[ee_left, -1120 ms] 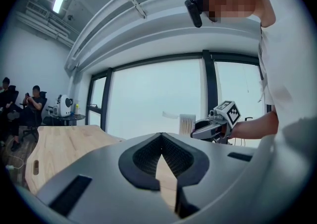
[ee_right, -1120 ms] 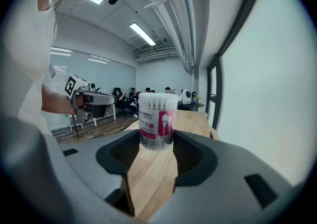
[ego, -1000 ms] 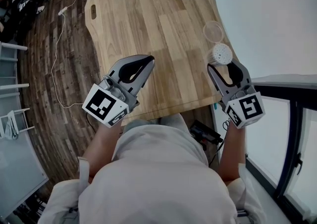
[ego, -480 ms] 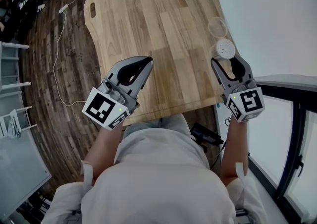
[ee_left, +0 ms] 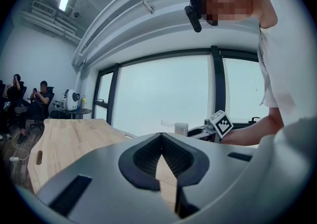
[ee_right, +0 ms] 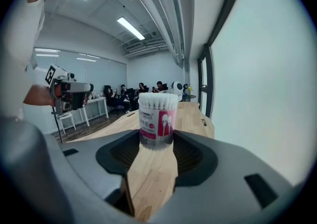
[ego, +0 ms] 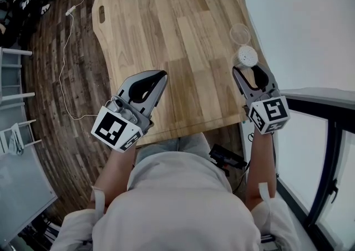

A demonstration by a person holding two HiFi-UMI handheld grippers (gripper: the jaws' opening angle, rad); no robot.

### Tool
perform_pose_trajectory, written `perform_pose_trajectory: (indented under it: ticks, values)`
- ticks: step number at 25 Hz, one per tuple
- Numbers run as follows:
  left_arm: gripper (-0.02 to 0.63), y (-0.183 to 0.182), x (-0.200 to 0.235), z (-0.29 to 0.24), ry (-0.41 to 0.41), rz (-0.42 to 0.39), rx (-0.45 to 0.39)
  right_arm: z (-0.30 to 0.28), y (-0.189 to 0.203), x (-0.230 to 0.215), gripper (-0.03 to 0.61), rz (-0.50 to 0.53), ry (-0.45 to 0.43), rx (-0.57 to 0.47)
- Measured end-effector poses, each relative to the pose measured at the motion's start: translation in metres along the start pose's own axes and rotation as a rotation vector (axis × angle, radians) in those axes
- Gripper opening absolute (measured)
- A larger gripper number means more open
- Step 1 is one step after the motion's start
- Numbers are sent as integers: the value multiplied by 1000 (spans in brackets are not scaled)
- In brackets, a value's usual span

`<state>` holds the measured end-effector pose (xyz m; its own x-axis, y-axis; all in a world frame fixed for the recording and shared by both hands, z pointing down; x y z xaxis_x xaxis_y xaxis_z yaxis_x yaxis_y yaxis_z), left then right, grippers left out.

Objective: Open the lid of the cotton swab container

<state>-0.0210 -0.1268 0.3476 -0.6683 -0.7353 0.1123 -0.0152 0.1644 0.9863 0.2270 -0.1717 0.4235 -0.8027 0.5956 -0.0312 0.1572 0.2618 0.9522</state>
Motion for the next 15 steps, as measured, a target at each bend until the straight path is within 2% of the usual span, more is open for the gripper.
perform_pose_trajectory:
  ticks: [11, 15]
  values:
    - [14, 7, 8, -3, -22, 12, 15, -30, 46, -32, 225, -178, 34, 31]
    - [13, 10, 11, -3, -28, 19, 21, -43, 64, -40, 225, -191, 59, 50]
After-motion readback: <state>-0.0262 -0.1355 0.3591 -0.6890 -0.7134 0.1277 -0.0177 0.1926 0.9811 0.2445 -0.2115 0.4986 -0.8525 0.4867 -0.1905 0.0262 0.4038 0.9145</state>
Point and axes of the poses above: the fingertips, and each gripper's own axes: z backward along the fingers, x to its left, y out of its underside, the point moved 4 cm from there along z, backward along the fingers, and after that the axes turned 3 degrees about -x, right-handed, at the moved point
